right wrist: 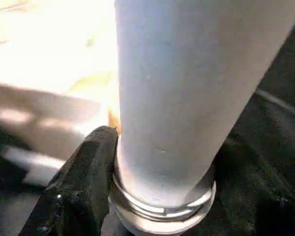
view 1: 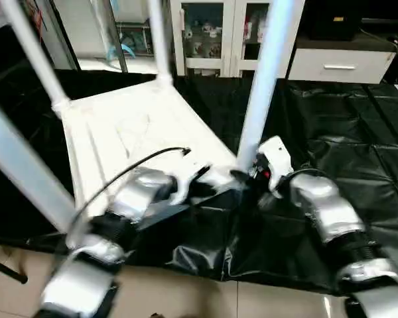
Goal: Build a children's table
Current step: Rotate leg to tighten
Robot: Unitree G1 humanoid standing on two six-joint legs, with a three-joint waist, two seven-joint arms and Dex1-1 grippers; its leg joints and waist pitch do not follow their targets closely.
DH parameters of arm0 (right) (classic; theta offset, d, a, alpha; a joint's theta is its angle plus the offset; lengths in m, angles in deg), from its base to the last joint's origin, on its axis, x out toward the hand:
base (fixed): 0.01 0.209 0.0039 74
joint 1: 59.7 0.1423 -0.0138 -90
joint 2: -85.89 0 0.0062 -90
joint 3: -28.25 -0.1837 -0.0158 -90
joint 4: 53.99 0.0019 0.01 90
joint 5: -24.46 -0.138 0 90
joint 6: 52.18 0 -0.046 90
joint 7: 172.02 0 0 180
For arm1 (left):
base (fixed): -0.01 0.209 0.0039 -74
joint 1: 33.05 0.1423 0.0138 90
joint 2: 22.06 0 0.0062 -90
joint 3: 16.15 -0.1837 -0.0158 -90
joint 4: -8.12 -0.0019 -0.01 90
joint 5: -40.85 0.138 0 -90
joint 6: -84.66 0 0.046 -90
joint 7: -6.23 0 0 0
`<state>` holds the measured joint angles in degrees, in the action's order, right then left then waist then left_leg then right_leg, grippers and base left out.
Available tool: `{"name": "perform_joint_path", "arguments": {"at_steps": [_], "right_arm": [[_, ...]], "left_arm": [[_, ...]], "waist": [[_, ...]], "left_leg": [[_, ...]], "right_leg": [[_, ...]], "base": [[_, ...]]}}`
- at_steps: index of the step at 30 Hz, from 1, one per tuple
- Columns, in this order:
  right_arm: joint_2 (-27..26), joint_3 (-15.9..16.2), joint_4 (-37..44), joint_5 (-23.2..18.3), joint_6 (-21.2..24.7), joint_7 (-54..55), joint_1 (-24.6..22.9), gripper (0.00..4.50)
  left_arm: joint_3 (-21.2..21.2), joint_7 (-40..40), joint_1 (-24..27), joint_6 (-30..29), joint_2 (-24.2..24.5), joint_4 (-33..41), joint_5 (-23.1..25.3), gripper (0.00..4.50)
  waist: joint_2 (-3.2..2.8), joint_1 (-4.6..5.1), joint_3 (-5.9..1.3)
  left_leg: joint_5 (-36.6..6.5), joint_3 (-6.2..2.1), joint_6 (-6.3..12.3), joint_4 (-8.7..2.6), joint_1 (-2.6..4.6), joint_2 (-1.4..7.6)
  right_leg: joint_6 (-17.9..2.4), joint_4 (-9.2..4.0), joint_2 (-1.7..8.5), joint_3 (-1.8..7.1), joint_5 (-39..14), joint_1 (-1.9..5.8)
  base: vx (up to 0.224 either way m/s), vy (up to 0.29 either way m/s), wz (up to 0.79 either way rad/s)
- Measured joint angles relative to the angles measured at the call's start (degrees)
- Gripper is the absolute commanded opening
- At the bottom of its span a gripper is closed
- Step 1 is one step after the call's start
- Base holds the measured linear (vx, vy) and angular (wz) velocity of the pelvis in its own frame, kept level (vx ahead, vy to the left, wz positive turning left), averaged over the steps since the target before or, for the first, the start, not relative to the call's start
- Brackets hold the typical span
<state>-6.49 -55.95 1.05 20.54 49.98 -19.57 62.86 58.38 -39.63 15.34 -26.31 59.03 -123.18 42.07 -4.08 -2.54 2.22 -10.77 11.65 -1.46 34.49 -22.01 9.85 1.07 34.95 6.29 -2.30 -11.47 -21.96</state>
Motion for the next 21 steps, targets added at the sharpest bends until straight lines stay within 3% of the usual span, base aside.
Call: {"name": "perform_joint_path", "arguments": {"at_steps": [4, 10, 16, 18, 20, 21], "right_arm": [[-4.12, -2.10, -3.63, 1.56, 1.31, 13.64, 2.91, 2.61], [-9.01, -5.30, -7.88, 2.53, 0.69, 27.55, 5.87, 2.61], [-10.10, -6.57, -8.70, 2.34, -1.56, 28.38, 6.13, 2.61], [-9.82, -6.59, -8.38, 2.32, -1.84, 27.67, 5.88, 3.16], [-9.30, -6.33, -6.42, 1.91, -2.14, 25.58, 4.83, 3.30], [-9.35, -5.70, -4.40, 1.72, -2.26, 23.98, 3.66, 3.30]], "left_arm": [[1.77, 10.13, -2.77, 1.93, -4.93, -5.91, 0.17, 0.00], [2.32, 19.07, -6.37, 6.57, -9.53, -13.39, 0.55, 0.00], [2.28, 19.15, -7.14, 8.07, -9.60, -14.68, 0.93, 0.00], [2.22, 18.92, -7.43, 8.50, -9.58, -15.22, 0.90, 0.00], [2.24, 18.86, -7.56, 9.23, -8.84, -15.50, 0.96, 0.00], [2.43, 18.90, -7.74, 9.69, -7.63, -15.88, 0.93, 0.00]], "waist": [[-0.01, 0.02, 0.00], [-0.23, -0.91, -0.05], [-0.54, -1.02, -0.06], [-0.67, -1.05, -0.05], [-0.78, -0.84, -0.02], [-0.77, -0.29, 0.02]], "left_leg": [[0.00, 0.00, 0.00, 0.01, -0.06, -0.06], [0.00, 0.00, 0.00, -0.14, -0.26, -0.11], [0.01, 0.00, 0.01, -0.27, -0.38, -0.12], [0.01, 0.00, 0.01, -0.28, -0.42, -0.12], [0.01, 0.00, 0.01, -0.28, -0.47, -0.11], [0.01, 0.00, 0.01, -0.28, -0.48, -0.08]], "right_leg": [[0.01, -0.07, 0.02, 0.04, 0.00, 0.03], [0.01, -0.43, 0.07, -0.01, 0.00, 0.05], [0.02, -0.74, 0.06, -0.08, 0.01, 0.07], [0.02, -0.79, 0.06, -0.11, 0.01, 0.07], [0.04, -0.82, 0.06, -0.10, 0.03, 0.03], [0.11, -0.82, 0.02, -0.09, 0.07, -0.03]], "base": [[0.000, 0.000, 0.00], [0.000, 0.000, 0.00], [0.000, 0.000, 0.00], [0.000, 0.000, 0.00], [0.000, 0.000, 0.00], [0.000, 0.000, 0.00]]}}
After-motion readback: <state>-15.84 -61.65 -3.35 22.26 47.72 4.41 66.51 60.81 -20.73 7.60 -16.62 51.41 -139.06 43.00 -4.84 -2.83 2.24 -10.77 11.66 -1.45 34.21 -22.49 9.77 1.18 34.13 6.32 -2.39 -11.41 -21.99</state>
